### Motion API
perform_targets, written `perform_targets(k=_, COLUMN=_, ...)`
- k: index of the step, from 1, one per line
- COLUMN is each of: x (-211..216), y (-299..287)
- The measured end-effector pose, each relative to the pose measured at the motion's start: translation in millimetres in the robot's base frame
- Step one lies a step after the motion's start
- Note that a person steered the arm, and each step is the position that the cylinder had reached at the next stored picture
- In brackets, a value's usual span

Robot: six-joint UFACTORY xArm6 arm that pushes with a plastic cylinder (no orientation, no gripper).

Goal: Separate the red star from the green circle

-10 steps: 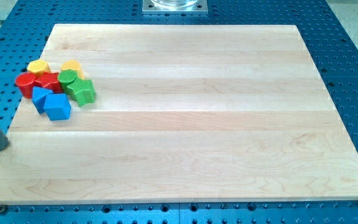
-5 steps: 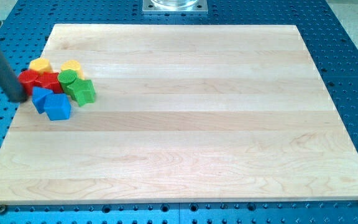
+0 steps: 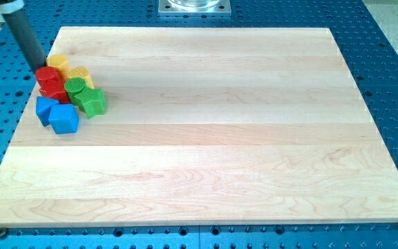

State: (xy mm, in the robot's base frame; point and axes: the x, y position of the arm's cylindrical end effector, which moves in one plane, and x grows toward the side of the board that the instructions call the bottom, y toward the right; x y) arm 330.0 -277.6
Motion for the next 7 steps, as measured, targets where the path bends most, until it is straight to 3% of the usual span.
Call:
perform_targets(k=1, x=0.0, y=40.4)
perform_targets(k=3, x=-4.7, y=37.5)
perform_targets(k=4, x=-66.4, y=37.3)
perform_targets(k=5, x=-80.3, y=37.3)
perform_targets(k=7, x=-9.8, y=48.5)
